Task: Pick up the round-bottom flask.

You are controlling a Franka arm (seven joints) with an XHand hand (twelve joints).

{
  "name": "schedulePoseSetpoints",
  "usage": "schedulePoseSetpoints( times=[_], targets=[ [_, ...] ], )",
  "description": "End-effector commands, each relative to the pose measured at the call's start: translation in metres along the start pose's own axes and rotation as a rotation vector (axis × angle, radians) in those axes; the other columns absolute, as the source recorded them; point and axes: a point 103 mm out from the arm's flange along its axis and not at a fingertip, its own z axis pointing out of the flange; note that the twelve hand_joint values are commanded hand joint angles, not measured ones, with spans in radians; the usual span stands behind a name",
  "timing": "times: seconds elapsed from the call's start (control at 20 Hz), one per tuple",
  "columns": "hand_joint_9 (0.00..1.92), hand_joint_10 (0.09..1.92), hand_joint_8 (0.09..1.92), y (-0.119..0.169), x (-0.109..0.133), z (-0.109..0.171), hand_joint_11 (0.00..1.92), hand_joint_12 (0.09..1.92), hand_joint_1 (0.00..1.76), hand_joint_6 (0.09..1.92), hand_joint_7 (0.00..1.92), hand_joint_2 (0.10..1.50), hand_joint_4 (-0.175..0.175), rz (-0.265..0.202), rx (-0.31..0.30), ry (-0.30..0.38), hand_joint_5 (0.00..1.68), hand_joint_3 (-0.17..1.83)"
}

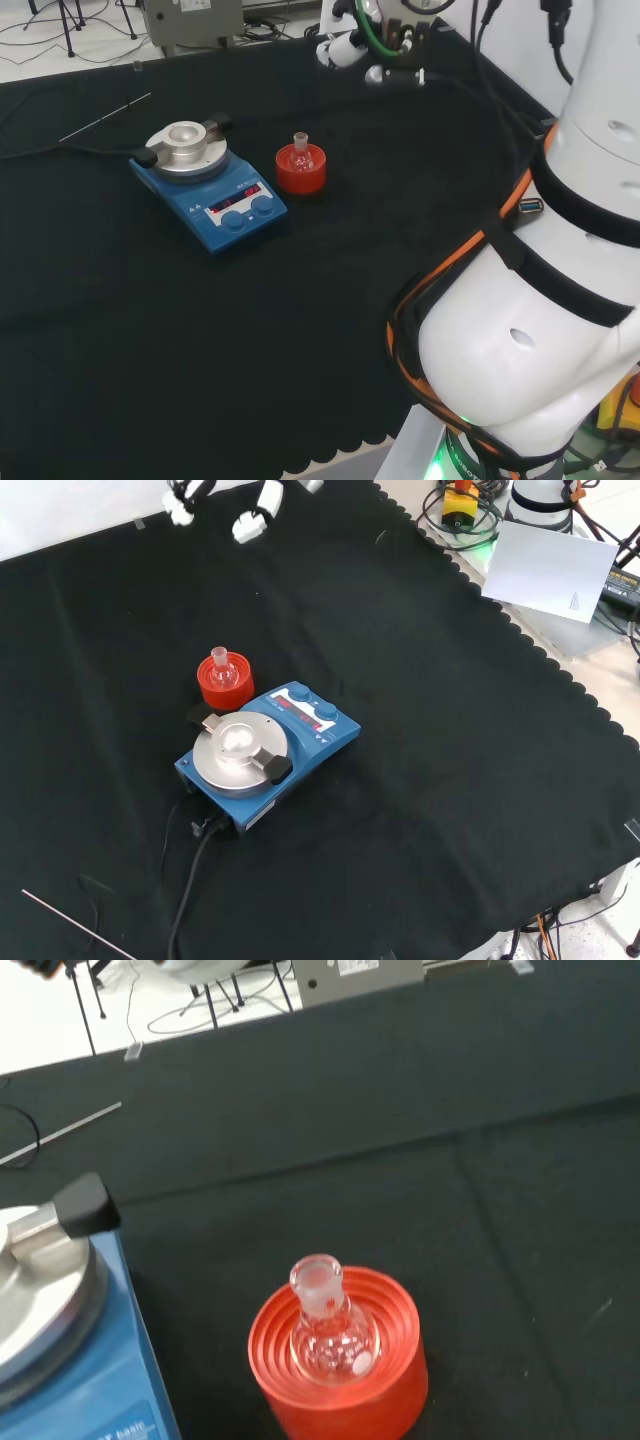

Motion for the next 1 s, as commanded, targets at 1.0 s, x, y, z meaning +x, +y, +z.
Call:
schedulePoseSetpoints(
  times=[1.0],
  targets=[
    [0.43,0.62,0.59,0.044,-0.018,0.137,0.00,1.35,0.78,0.09,0.31,0.65,-0.006,-0.045,0.083,0.104,0.70,0.56]
  ],
)
